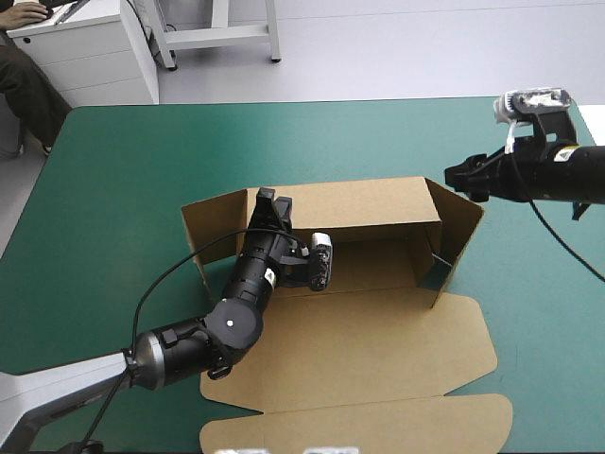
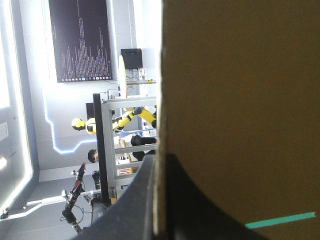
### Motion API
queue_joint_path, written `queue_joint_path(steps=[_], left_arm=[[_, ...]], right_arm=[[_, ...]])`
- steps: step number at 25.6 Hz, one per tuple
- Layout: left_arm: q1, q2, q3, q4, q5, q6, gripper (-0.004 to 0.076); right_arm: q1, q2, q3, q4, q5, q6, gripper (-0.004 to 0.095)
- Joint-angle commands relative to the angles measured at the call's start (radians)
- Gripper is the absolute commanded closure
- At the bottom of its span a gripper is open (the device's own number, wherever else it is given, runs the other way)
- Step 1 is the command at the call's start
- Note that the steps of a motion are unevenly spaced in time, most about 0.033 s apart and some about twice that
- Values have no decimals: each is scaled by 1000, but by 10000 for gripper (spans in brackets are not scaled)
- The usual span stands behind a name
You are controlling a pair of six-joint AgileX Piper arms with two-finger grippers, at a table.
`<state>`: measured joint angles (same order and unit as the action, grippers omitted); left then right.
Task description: Fold the box
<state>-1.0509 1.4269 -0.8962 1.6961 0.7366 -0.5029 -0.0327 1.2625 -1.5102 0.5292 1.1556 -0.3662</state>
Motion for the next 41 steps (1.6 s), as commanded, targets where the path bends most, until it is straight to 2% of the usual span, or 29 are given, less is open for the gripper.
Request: queue_joint_path(steps=[1,6,10,12,14,17,24,30,41], left_arm=[[-6,-33,-32,107,42,-9,734],[-6,-33,-32,107,40,-11,734],[-6,-33,-32,107,40,-11,734],[-6,-33,-32,107,40,-11,734],[-6,-33,-32,107,40,-11,734],[-6,-33,-32,107,39,-11,734],[-6,-33,-32,107,39,-11,734],[-6,-33,-32,107,41,-11,734],[-6,-33,-32,107,41,-11,734]], right_arm=[[-10,66,-123,-89,-31,63,274],[-10,210,-237,-144,-10,63,209],[-10,304,-281,-175,-26,70,209],[-12,365,-303,-252,-35,113,209],[-11,434,-310,-314,-11,143,209],[-11,475,-306,-328,29,136,211],[-11,443,-304,-287,94,96,211],[-11,410,-225,-280,94,98,213],[-11,191,124,-207,-118,7,217]])
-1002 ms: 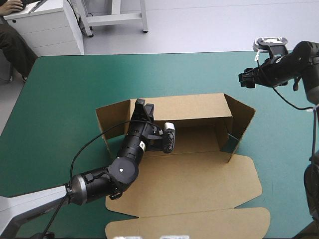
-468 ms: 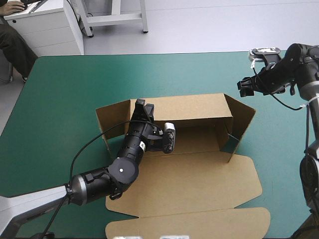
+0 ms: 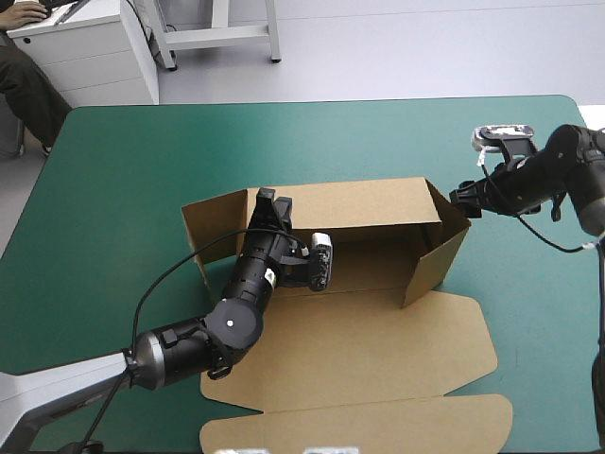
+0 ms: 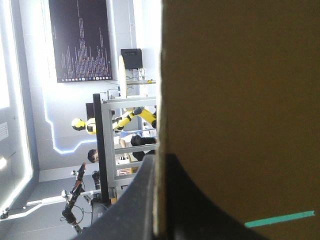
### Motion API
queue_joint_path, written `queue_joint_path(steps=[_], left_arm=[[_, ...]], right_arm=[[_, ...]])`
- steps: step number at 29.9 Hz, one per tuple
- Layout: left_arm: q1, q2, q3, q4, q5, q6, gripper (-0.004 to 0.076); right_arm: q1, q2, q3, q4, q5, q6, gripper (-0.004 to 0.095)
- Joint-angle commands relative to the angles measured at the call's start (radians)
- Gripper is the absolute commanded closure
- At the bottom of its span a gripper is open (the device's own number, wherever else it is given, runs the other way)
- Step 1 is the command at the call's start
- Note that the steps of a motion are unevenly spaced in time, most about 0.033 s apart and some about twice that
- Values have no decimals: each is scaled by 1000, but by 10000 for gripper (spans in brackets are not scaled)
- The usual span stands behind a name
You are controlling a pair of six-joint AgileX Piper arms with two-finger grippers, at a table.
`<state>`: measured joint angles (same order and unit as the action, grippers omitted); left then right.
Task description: Fold the box
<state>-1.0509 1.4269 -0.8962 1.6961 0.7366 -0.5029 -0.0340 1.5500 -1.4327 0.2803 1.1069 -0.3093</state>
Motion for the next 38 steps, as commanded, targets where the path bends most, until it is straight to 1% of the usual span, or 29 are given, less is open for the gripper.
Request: queue_joint_path(steps=[1,5,9,13,15,23,33,38], left_arm=[[-6,-33,-32,107,41,-11,734],[-6,-33,-32,107,41,-11,734],[-6,-33,-32,107,41,-12,734],[-6,-33,-32,107,41,-12,734],[-6,-33,-32,107,38,-12,734],[-6,-33,-32,107,38,-12,734],[-6,-33,-32,107,37,-12,734],[-6,-33,-32,107,32,-12,734]], right_arm=[[-10,-118,81,56,-86,-71,217],[-10,-188,209,114,-176,-127,217],[-10,-232,303,128,-220,-171,217],[-10,-260,366,172,-225,-264,217],[-10,-272,395,212,-227,-325,217],[-10,-279,439,332,-223,-515,217],[-10,-279,473,487,-238,-683,217],[-5,-279,483,519,-248,-698,217]])
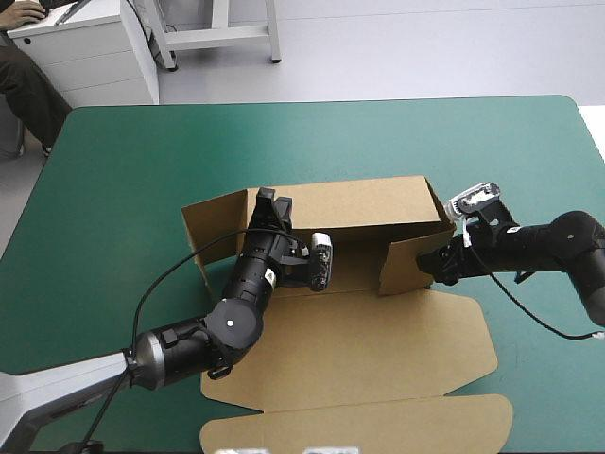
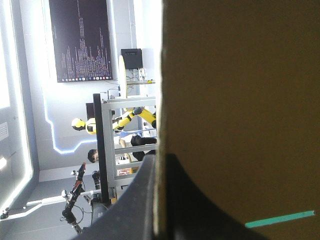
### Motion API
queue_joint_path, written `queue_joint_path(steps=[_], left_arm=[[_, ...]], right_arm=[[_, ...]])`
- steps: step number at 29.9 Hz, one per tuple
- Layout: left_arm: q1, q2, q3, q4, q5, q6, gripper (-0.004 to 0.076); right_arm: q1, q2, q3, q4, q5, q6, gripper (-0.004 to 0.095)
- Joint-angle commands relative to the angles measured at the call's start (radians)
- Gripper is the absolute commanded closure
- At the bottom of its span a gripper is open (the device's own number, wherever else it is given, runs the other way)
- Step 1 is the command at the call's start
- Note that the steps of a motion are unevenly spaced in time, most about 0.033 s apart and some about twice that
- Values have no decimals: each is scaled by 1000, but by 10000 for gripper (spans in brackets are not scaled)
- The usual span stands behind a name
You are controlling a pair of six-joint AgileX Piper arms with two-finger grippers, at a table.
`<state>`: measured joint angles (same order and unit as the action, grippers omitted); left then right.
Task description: Fold the box
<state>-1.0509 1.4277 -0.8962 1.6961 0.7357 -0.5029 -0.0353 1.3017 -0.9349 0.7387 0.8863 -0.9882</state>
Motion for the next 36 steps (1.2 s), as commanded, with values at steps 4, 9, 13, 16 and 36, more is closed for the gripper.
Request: queue_joint_path(steps=[4,9,13,16,36], left_arm=[[-6,-34,-32,104,37,-20,734],[-6,-34,-32,104,37,-12,734],[-6,-34,-32,104,33,-12,734],[-6,-34,-32,104,31,-12,734],[-6,-34,-32,104,31,-14,734]], right_arm=[[42,-35,52,91,-111,-21,227],[158,-41,147,106,-339,4,257],[243,-61,209,129,-528,37,257],[288,-74,237,154,-637,35,257],[420,-77,244,206,-927,54,925]])
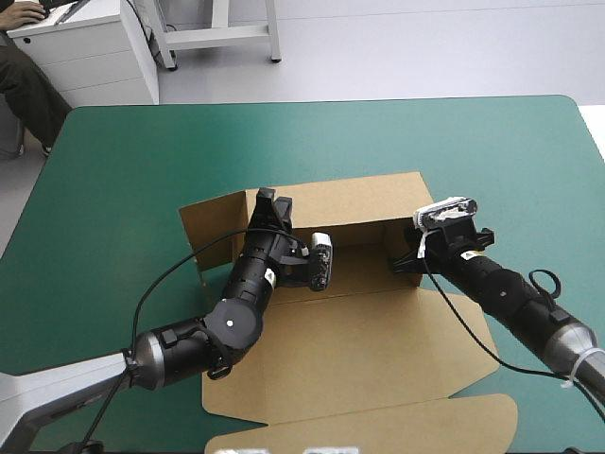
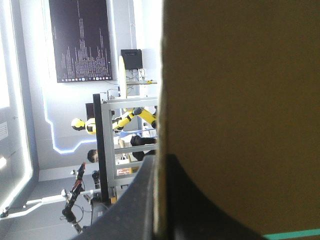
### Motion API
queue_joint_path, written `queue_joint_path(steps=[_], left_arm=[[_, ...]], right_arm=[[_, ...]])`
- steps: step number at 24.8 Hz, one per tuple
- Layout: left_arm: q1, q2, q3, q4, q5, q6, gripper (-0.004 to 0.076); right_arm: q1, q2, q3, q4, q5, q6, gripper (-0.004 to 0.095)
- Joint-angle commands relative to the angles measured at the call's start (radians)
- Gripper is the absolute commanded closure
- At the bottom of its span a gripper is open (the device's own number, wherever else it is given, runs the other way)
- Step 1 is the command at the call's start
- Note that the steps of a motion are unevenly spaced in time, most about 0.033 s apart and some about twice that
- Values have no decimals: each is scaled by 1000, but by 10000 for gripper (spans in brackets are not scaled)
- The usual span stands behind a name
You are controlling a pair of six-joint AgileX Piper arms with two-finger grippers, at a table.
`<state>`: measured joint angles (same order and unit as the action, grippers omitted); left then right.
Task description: Fold the box
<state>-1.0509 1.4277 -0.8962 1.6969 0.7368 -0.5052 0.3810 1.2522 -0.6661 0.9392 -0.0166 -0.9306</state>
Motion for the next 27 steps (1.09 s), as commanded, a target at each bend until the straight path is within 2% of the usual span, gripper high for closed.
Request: queue_joint_path(steps=[1,6,9,11,15,17,21,25,27], left_arm=[[-6,-34,-32,104,30,-11,734],[-6,-34,-32,104,36,-11,731],[-6,-34,-32,104,32,-11,684],[-6,-34,-32,104,25,-11,608],[-6,-34,-32,104,0,-37,365],[-6,-34,-32,104,-2,-48,282],[-41,-34,-32,104,24,-48,269],[-140,-34,-32,106,99,-48,269],[-196,-34,-32,106,164,-48,269]], right_arm=[[3,-28,-25,5,-24,-4,916],[3,-28,-25,5,-24,-4,928],[3,-28,-25,14,-24,-4,928],[3,-28,-25,40,-27,-4,928],[3,-28,-25,40,-31,-4,928],[3,-28,-25,40,-33,-4,928],[3,-18,-25,32,-112,-12,927],[3,24,-73,32,-178,-23,927],[3,61,-118,34,-247,-28,926]])
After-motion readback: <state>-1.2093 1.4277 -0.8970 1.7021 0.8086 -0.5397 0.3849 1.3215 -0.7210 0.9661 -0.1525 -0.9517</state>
